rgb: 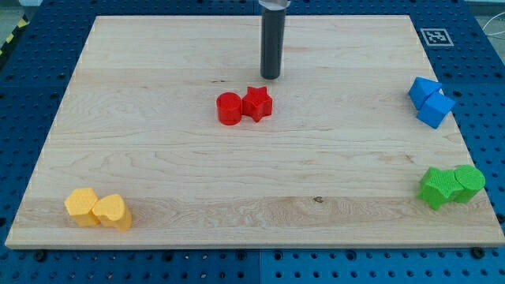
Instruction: Push red star along with red circle towards center left
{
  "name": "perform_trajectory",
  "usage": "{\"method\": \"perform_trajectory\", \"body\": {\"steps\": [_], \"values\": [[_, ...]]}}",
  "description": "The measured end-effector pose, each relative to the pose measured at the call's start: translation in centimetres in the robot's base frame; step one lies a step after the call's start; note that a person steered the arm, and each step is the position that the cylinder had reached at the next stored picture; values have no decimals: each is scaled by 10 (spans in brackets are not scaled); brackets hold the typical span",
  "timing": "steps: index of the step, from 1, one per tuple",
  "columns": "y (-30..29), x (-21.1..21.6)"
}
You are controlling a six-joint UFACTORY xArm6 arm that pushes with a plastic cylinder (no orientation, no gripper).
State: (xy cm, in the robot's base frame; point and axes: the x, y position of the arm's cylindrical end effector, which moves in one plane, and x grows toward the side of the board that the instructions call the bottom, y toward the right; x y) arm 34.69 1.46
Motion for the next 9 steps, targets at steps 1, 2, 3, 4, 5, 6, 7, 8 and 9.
{"method": "perform_trajectory", "body": {"steps": [1,2,3,4,5,6,7,8,9], "values": [[-22,7],[-27,19],[-27,25],[-27,25],[-26,25],[-10,25],[16,25],[25,39],[14,73]]}}
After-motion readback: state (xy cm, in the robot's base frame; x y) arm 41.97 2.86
